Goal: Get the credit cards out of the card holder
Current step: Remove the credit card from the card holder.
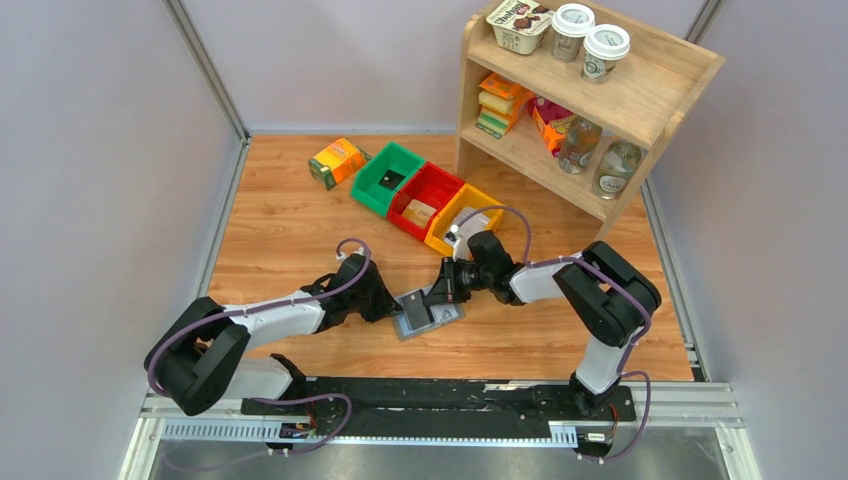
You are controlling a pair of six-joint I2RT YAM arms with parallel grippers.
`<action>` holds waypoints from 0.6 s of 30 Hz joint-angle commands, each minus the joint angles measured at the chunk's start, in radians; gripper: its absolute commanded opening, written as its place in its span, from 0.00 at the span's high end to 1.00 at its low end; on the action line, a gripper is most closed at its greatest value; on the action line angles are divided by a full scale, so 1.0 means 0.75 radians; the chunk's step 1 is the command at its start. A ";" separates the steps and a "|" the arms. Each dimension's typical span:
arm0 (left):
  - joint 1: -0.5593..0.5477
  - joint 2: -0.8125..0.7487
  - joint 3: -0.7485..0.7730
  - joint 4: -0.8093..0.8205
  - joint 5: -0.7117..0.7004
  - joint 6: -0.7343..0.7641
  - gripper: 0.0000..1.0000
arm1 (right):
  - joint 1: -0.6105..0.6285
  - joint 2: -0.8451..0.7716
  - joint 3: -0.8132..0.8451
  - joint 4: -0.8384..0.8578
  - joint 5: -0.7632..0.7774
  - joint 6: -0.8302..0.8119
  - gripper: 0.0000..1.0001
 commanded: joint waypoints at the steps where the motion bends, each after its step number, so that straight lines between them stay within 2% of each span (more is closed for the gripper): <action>1: 0.005 0.003 -0.043 -0.130 -0.038 0.020 1.00 | -0.023 -0.068 -0.010 0.012 -0.010 -0.024 1.00; 12: 0.005 -0.179 0.030 -0.148 0.001 0.108 0.98 | -0.023 -0.038 0.008 -0.007 -0.016 -0.024 1.00; 18: 0.005 -0.143 0.110 -0.109 0.050 0.147 0.92 | -0.023 -0.021 0.018 -0.007 -0.025 -0.020 1.00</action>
